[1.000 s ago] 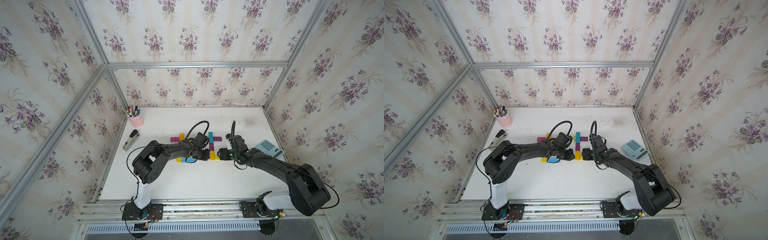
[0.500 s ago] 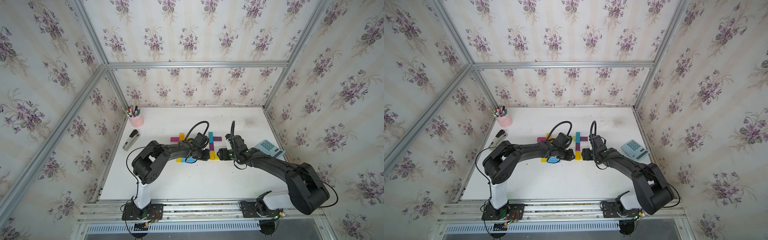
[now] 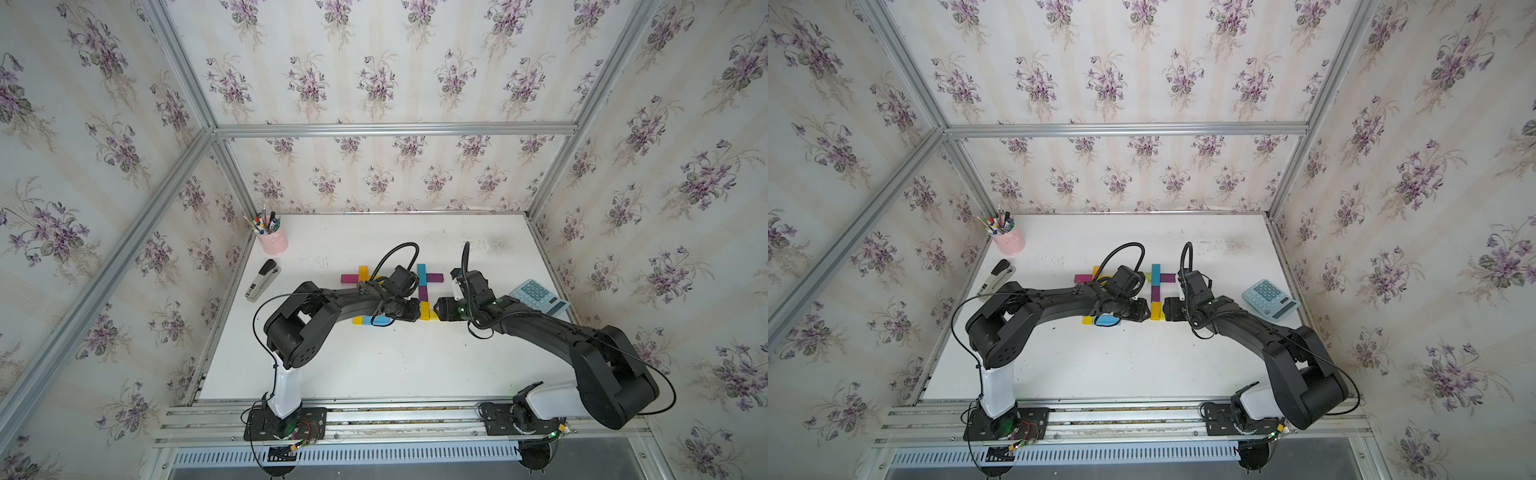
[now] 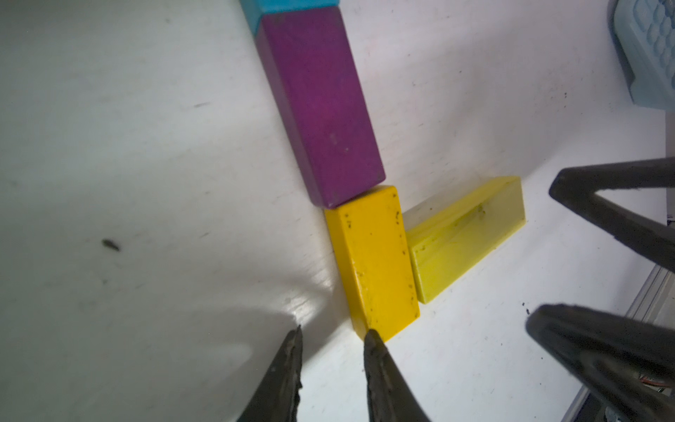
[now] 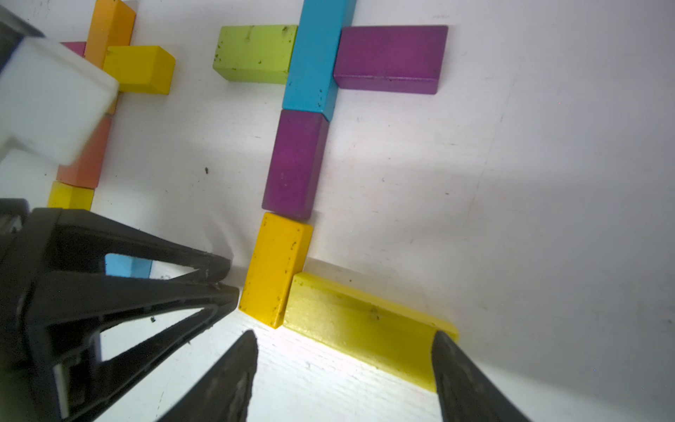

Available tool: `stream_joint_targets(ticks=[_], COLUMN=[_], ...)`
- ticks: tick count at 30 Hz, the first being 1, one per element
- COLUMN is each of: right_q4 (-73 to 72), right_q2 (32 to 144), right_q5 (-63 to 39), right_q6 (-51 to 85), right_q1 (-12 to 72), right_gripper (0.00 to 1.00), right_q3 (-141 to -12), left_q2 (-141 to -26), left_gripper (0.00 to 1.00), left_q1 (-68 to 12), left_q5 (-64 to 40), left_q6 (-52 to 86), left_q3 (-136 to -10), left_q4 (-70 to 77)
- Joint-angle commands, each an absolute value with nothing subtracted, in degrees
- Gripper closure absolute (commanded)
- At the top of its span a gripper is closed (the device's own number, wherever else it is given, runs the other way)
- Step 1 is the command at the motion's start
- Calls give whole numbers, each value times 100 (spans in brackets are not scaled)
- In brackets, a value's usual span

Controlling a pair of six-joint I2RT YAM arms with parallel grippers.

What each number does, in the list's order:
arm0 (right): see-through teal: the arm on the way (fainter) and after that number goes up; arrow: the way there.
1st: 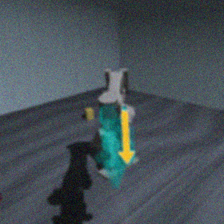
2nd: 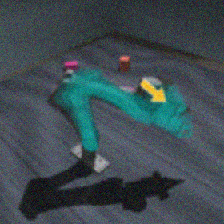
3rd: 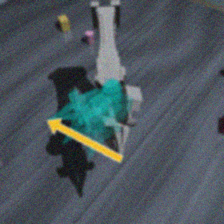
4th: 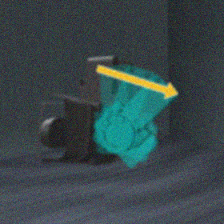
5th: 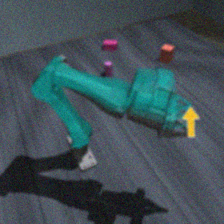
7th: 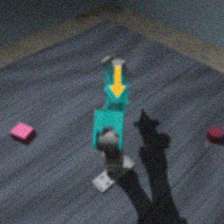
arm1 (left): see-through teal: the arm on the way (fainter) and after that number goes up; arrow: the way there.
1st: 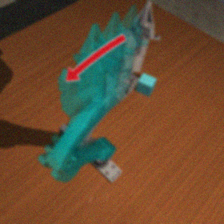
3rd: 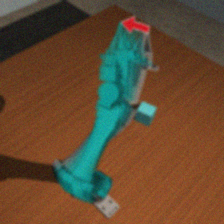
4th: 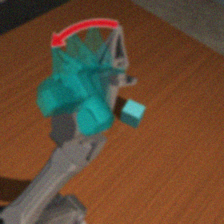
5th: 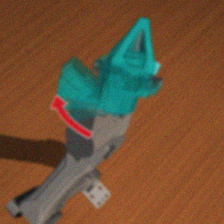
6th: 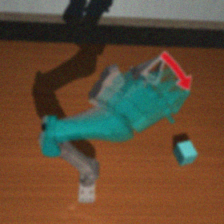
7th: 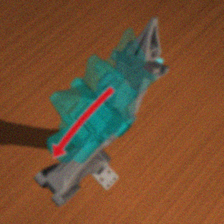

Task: Assemble the letter t with building blocks
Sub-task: Adjust the building block at the center of the board.

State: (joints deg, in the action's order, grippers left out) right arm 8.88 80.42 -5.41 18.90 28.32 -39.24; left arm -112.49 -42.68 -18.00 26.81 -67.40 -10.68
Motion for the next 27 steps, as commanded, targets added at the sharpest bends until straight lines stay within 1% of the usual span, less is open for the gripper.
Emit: stream_joint_targets(ticks=[1,6,12,14,23,27], right_q4=[797,766,767,767,713,703], right_q2=[8051,8042,8053,8027,8066,7994], right_q5=[-563,-569,-580,-576,-539,-484], right_q6=[1837,1839,1827,1820,1718,1696], right_q1=[2830,2830,2830,2830,2830,2830], right_gripper=[25,24,24,24,24,24], right_q3=[-3920,-3869,-3875,-3851,-3773,-3764], left_q2=[-11366,-11189,-11334,-11399,-11574,-11639], left_gripper=[67,70,71,72,71,69], left_q1=[-4280,-4287,-4302,-4332,-4425,-4438], left_q5=[-1531,-1449,-1438,-1288,-920,-895], left_q6=[2697,2724,2738,2754,2865,2873], left_q3=[-6656,-6530,-6620,-6743,-7050,-7108], left_q4=[-2223,-2145,-2277,-2438,-2811,-2870])
